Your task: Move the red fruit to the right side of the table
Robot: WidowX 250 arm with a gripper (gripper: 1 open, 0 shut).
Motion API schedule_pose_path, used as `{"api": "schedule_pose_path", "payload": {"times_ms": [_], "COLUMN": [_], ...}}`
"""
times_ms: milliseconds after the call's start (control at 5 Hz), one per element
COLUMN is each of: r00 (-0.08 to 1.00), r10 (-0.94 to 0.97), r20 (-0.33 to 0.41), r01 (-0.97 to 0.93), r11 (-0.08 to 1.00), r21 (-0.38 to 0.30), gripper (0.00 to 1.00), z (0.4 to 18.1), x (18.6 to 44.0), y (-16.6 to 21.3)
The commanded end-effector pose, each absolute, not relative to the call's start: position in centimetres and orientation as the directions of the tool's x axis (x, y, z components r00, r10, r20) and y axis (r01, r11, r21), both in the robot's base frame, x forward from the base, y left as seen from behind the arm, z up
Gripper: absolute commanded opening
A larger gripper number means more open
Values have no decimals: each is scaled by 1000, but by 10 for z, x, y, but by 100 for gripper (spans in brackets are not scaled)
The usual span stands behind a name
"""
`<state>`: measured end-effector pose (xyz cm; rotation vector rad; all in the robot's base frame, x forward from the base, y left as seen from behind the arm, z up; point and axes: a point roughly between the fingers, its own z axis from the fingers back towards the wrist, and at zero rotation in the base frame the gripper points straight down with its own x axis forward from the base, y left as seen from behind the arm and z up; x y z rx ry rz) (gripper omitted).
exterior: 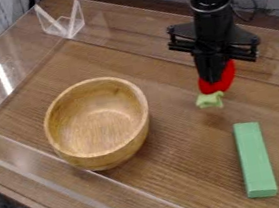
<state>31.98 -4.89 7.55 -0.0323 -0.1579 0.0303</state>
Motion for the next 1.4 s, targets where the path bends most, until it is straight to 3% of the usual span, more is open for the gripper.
{"api": "schedule_pose_path", "payload": {"times_ms": [0,200,600,1200], "r00": [974,964,975,954], "r10": [102,166,-9,-244], "r20": [203,209,222,174], "r01": [-94,-158,25,259], "r11": [994,986,997,963], "r21": [-46,-54,-69,-74], "gripper": [0,0,0,0], "z": [95,103,119,90], "x": [323,322,322,316], "y": [-49,-49,-50,-76]}}
